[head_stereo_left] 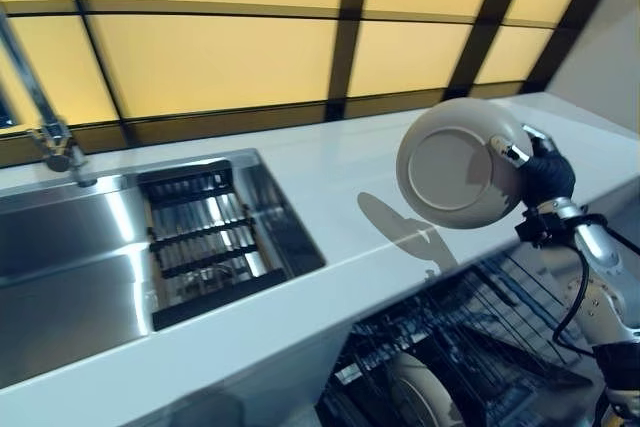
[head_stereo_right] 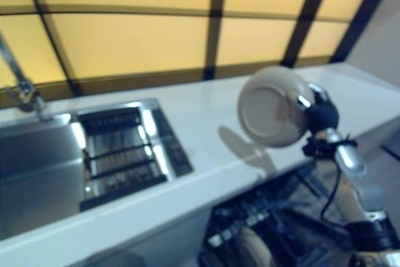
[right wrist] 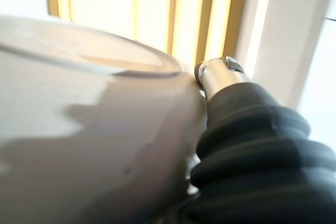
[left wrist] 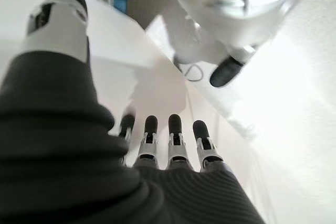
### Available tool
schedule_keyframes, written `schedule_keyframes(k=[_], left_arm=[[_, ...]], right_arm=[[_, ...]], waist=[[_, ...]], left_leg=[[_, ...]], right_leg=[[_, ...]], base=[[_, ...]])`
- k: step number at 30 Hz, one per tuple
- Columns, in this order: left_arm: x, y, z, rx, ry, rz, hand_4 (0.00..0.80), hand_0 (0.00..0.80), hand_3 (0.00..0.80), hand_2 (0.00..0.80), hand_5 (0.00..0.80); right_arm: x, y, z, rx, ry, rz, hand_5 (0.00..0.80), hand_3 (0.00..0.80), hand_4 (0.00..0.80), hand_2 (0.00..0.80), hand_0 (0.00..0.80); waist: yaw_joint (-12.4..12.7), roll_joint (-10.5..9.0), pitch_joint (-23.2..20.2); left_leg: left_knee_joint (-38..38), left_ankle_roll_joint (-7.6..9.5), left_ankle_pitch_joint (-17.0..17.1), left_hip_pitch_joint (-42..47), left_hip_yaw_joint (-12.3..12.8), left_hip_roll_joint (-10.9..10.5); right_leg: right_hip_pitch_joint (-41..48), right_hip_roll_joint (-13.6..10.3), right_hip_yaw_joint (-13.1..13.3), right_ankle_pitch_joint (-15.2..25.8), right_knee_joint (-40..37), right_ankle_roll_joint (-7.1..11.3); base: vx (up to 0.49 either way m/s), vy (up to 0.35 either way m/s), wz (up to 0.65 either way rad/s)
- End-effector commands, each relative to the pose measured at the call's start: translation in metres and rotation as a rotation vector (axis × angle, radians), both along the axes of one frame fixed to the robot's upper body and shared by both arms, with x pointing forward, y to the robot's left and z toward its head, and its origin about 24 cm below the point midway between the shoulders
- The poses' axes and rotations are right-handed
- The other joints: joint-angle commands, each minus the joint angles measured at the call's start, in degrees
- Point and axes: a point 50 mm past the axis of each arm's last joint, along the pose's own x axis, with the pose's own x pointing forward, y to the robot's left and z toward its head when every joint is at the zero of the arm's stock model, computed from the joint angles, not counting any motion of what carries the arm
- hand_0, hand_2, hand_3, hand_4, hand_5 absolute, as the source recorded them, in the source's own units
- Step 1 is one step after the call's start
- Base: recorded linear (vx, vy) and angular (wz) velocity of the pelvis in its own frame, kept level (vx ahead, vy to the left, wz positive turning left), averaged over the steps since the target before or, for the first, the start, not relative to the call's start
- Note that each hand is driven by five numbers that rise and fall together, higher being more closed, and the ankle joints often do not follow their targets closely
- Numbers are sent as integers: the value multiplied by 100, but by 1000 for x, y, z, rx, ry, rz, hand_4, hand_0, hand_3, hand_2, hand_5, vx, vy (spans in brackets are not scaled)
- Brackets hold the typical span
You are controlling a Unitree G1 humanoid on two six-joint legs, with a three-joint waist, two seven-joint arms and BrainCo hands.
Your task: Take plates into dishwasher
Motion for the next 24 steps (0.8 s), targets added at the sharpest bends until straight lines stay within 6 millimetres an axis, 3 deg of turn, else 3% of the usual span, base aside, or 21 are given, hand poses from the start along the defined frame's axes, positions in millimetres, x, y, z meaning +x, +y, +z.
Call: schedule_keyframes(k=[1,4,7,9,10,13,16,24], left_arm=[[11,1,3,23,-40,-6,0,0,0,0,0],[12,-9,0,-1,-58,-5,0,0,0,0,0],[10,-14,-1,-14,-61,3,0,0,0,0,0],[6,-16,-3,-32,-57,23,0,0,0,0,0],[3,-17,-4,-46,-55,41,0,0,0,0,0],[3,-20,-5,-59,-44,39,0,0,0,0,0],[5,-23,-6,-53,-37,26,0,0,0,0,0],[12,-24,-4,-54,-63,11,0,0,0,0,0]], right_arm=[[-8,-7,35,66,-158,1,800,800,800,800,800],[-8,-11,32,65,-138,-9,800,800,800,800,800],[-8,-13,27,54,-122,-10,800,800,800,800,800],[-8,-14,25,-5,-128,-18,800,800,800,800,800],[-7,-11,24,-23,-130,-3,800,800,800,800,800],[-8,-7,23,-91,-144,-49,800,800,800,800,800],[-12,-9,20,-176,-151,-98,800,800,800,800,800],[-21,-29,4,-383,-82,-206,800,800,800,800,800]], waist=[[-80,-56,-92],[-178,23,-20],[-211,69,17],[-165,74,36],[-116,90,28],[-157,193,-17],[-234,259,23],[-371,344,22]], left_leg=[[-138,-110,457,-704,-241,187],[-156,-239,614,-750,-341,357],[-142,-276,623,-800,-639,303],[144,-232,354,-902,-1431,47],[348,-152,44,-851,-2046,-232],[166,-193,52,-690,-2227,-285],[27,-234,139,-655,-2277,-264],[-286,-313,295,-584,-2193,-296]], right_leg=[[474,-99,5,-286,497,206],[376,55,121,-348,530,43],[325,127,291,-342,494,-34],[226,148,615,-346,499,-121],[95,119,820,-322,527,-168],[-55,117,888,-261,539,-185],[-98,125,918,-258,548,-199],[-119,129,819,-98,286,-148]], base=[[-230,-247,-55],[-177,-197,-18],[-105,-119,-24],[-81,-79,-58],[-74,-37,-61],[-62,25,-76],[-45,33,-1],[-26,40,4]])
